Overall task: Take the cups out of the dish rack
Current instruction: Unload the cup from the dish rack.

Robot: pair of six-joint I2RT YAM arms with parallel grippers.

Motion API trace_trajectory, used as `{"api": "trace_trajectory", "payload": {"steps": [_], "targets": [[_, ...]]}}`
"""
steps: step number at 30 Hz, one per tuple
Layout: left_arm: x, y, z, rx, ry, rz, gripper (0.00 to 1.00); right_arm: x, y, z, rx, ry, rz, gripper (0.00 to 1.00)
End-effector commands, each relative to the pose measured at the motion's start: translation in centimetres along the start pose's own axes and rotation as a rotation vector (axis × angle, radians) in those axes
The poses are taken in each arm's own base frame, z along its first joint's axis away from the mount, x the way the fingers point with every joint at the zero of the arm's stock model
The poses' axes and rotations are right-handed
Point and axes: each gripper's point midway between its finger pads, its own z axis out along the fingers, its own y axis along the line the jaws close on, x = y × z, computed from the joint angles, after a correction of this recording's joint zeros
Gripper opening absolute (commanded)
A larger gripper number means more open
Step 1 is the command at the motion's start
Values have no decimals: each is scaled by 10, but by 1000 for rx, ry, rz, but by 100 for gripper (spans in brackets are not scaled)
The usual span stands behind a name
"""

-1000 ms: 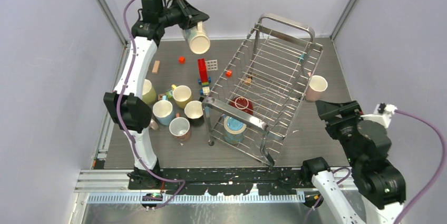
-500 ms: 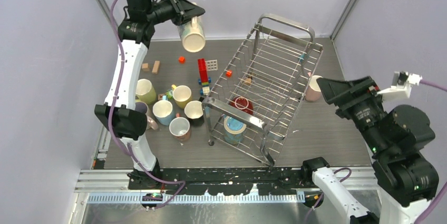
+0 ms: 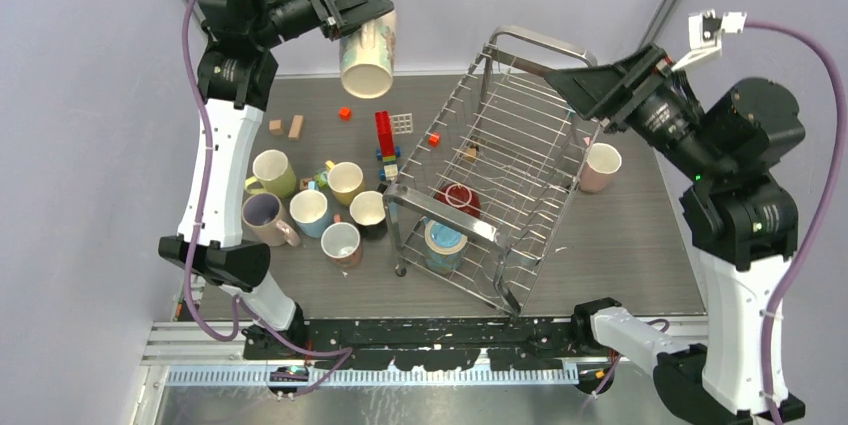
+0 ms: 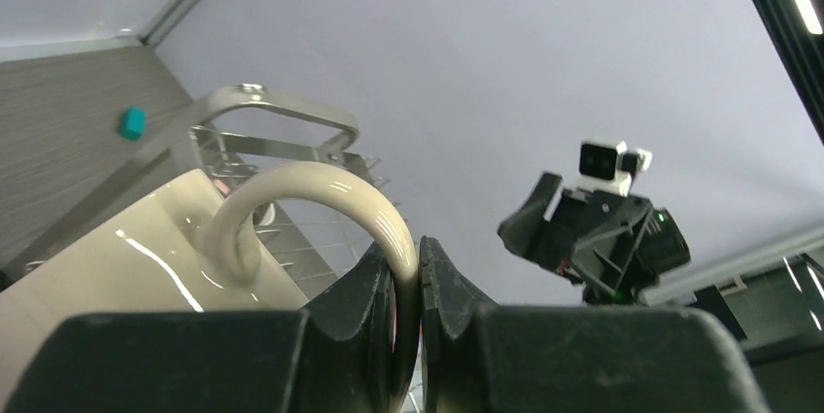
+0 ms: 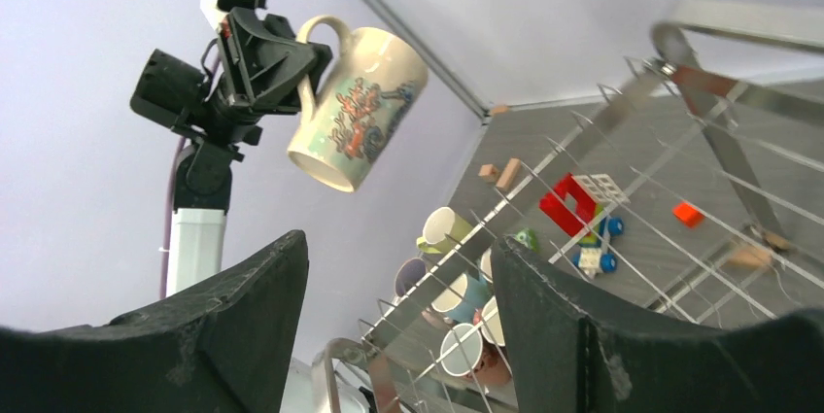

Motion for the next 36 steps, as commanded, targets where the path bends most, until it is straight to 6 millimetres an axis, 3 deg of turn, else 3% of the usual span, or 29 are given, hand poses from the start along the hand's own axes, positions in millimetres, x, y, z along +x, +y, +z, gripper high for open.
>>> {"api": "trace_trajectory", "payload": {"steps": [1, 11, 19, 28, 36], "targets": [[11, -100, -23, 225, -6, 166, 0, -15, 47, 10, -225, 20, -116, 74], [53, -148, -20, 365, 98, 131, 0, -6, 66, 31, -420, 132, -232, 76], [85, -174, -34, 423, 167, 102, 0, 6, 71, 40, -533, 222, -270, 76], [123, -207, -55, 529, 252, 60, 0, 29, 88, 19, -732, 329, -226, 77], [149, -210, -55, 566, 332, 35, 0, 54, 103, -6, -842, 387, -239, 77]]}}
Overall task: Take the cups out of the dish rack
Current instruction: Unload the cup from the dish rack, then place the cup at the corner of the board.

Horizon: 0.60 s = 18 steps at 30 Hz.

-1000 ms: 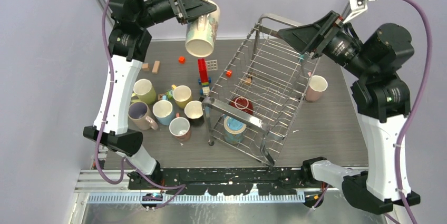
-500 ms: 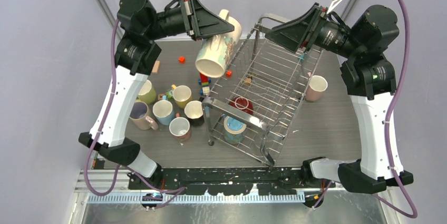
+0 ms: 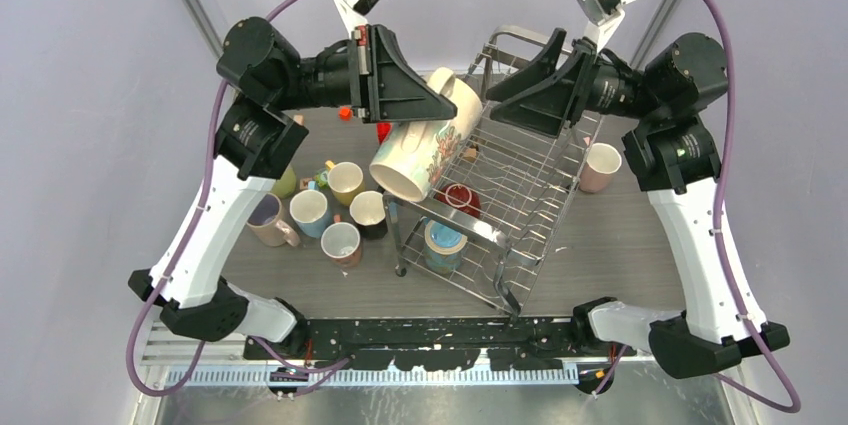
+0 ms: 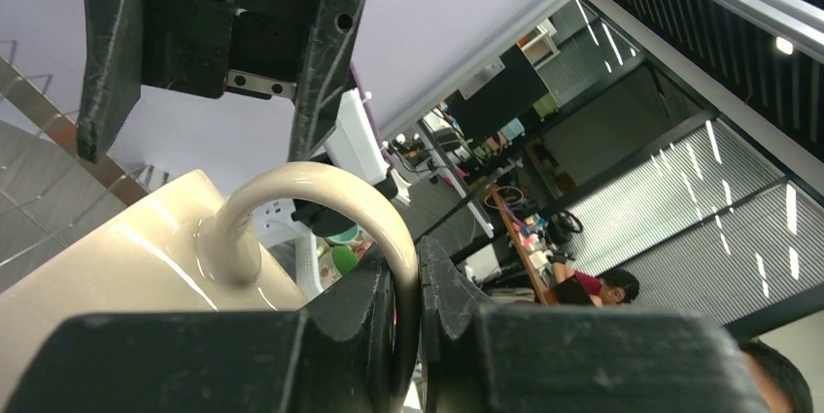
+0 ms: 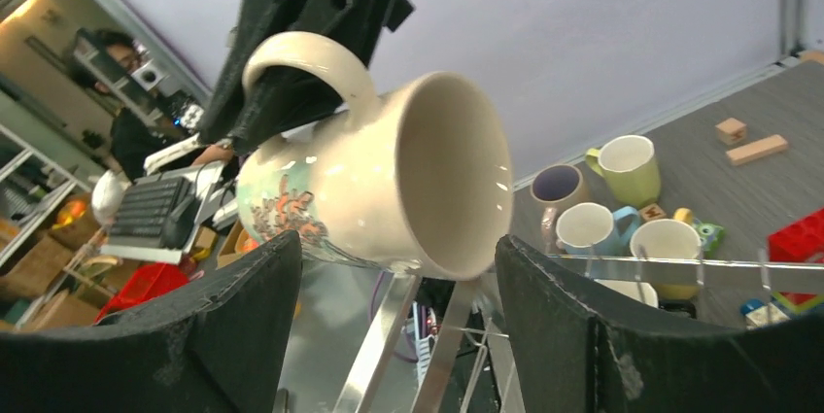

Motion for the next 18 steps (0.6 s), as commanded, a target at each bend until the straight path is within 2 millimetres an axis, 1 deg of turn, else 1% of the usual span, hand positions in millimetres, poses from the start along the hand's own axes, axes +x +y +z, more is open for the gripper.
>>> {"api": "trace_trajectory", "payload": {"steps": [1, 7, 9, 11, 13, 18], "targets": [[6, -40, -3, 112, -4, 118, 0, 3, 46, -7, -118, 15, -101, 77], [12, -46, 2, 154, 31, 123, 0, 22, 66, -2, -212, 76, -100, 77], [13, -50, 4, 187, 52, 134, 0, 26, 67, -1, -227, 89, -95, 77], [14, -54, 6, 209, 62, 134, 0, 28, 64, 1, -226, 99, -84, 76], [15, -54, 6, 214, 67, 137, 0, 29, 64, 2, -233, 107, -78, 76], [17, -58, 7, 242, 85, 150, 0, 39, 74, 3, -286, 142, -76, 74]]}}
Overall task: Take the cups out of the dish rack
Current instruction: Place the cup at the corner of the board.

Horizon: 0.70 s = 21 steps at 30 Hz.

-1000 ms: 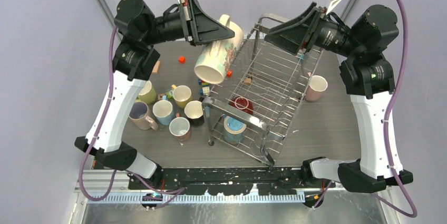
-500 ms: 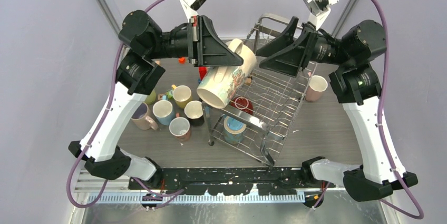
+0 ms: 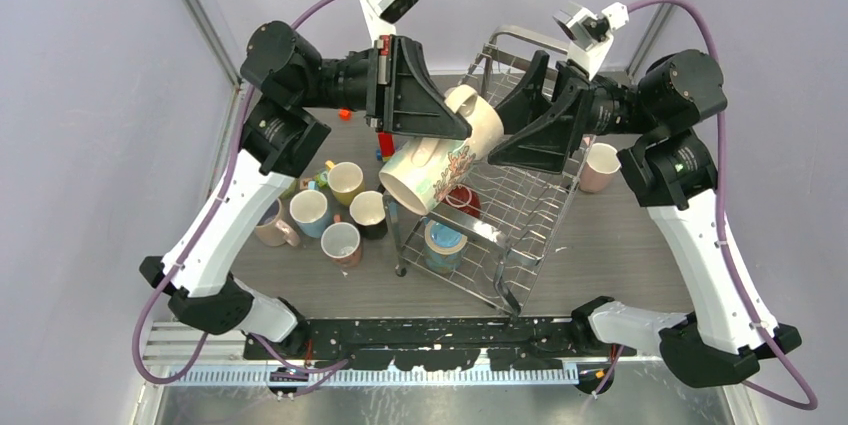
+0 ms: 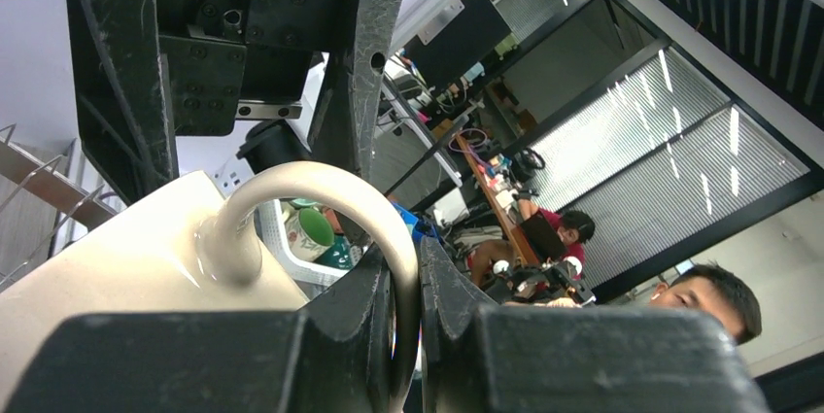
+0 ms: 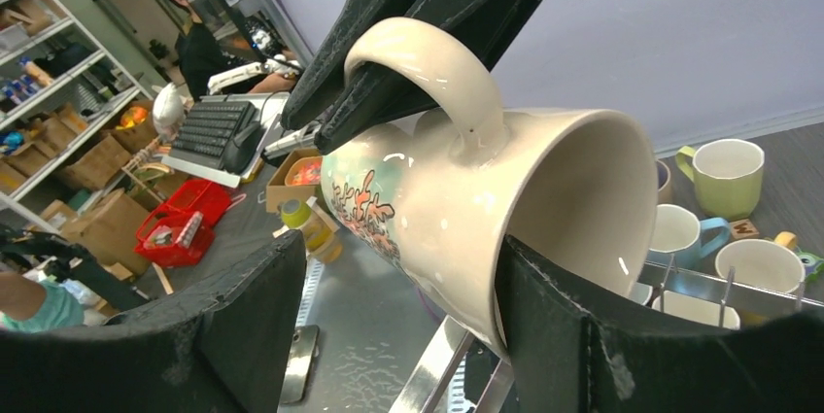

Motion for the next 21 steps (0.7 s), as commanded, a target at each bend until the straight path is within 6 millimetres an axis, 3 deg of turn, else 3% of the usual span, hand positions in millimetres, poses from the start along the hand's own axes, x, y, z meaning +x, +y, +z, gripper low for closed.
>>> {"api": "trace_trajectory", "payload": {"steps": [1, 7, 14, 20, 21], "targets": [[-7, -52, -3, 125, -29, 179, 0, 9, 18, 3, -83, 46, -25, 73], [-11, -52, 4, 163, -11, 185, 0, 18, 31, 7, -144, 78, -31, 67], [-16, -53, 9, 193, -6, 194, 0, 18, 37, 8, -167, 85, -36, 50], [-24, -50, 14, 207, -6, 206, 0, 13, 46, 8, -184, 69, -57, 27], [-25, -49, 15, 208, -7, 208, 0, 12, 47, 7, -184, 67, -58, 17]]}}
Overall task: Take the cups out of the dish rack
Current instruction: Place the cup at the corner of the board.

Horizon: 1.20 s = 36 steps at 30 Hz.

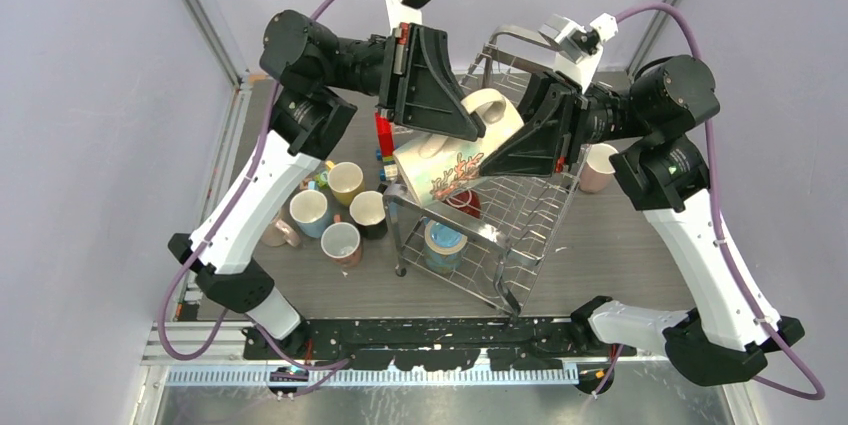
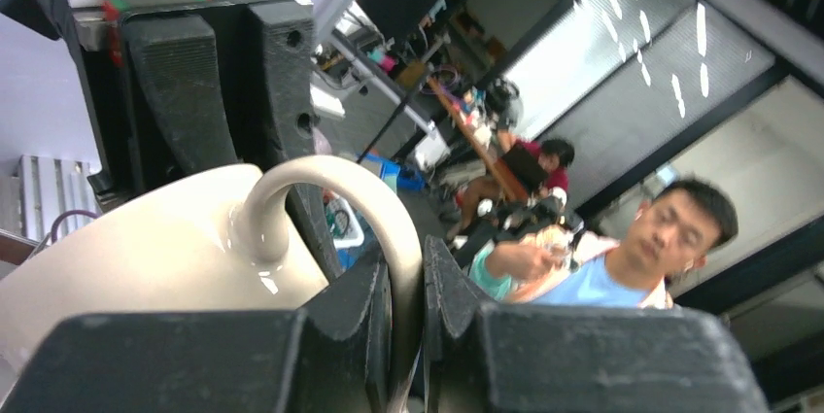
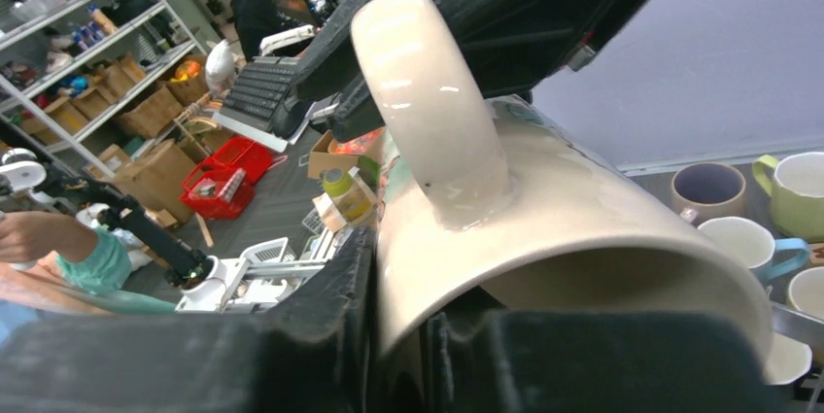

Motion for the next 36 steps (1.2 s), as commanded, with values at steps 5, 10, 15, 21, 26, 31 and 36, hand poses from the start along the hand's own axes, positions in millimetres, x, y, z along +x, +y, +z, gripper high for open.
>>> {"api": "trace_trajectory", "payload": {"steps": [5, 10, 15, 21, 26, 31, 36], "targets": [[-32, -25, 2, 45, -116, 208, 1, -10, 31, -1, -58, -22, -100, 1], [-49, -2, -8, -14, -161, 204, 32, -17, 32, -2, -31, -61, -114, 1], [-62, 13, -20, -68, -212, 232, 64, -24, 32, -2, -3, -92, -116, 1], [-78, 23, -46, -175, -300, 289, 99, -35, 22, -5, 123, -137, -126, 1], [-98, 28, -85, -371, -435, 349, 100, -43, -4, -11, 287, -176, -103, 1], [-105, 39, -124, -625, -540, 410, 100, -63, -31, -31, 522, -280, -108, 1], [-91, 53, -142, -753, -541, 417, 100, -84, -48, -64, 769, -396, -134, 1]]}}
